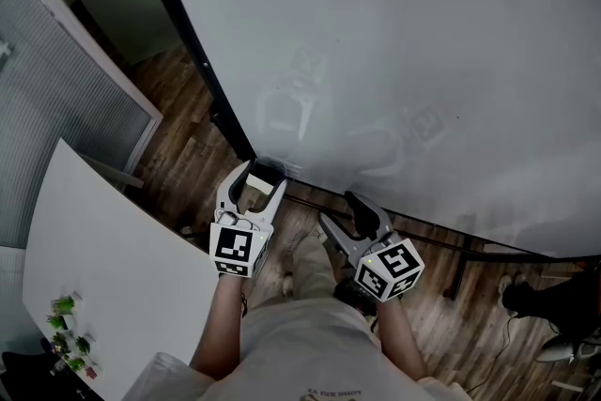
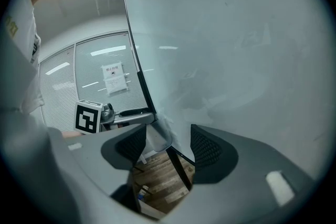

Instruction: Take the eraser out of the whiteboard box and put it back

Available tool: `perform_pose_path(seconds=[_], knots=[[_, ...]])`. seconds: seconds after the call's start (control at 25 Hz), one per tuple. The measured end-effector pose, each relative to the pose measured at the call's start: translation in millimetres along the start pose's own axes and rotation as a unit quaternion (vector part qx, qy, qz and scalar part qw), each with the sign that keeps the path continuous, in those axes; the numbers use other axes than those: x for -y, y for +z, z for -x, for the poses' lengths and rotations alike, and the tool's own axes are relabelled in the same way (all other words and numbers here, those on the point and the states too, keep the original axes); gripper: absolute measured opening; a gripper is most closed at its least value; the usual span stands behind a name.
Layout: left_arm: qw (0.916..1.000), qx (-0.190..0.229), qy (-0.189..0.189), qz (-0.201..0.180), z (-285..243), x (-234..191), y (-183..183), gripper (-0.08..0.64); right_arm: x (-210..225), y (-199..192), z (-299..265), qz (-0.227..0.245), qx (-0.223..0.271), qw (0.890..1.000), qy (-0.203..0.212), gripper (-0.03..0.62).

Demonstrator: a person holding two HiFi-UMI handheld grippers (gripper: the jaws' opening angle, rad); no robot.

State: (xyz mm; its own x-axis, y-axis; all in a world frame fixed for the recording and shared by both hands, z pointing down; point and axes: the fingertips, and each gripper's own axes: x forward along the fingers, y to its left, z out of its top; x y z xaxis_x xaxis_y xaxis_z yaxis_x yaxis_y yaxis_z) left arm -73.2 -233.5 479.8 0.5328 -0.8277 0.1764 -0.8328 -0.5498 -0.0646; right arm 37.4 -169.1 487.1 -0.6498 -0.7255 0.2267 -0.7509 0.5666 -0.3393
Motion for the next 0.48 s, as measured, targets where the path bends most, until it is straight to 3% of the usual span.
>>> perform_pose_path(seconds=[0.48], knots=[[0.9999, -0.005, -0.011, -0.001, -2.8, 1.4, -3.9, 0.270, 0.0, 1.6, -3.2, 0.001, -0.002, 1.000, 0.002, 0.267]])
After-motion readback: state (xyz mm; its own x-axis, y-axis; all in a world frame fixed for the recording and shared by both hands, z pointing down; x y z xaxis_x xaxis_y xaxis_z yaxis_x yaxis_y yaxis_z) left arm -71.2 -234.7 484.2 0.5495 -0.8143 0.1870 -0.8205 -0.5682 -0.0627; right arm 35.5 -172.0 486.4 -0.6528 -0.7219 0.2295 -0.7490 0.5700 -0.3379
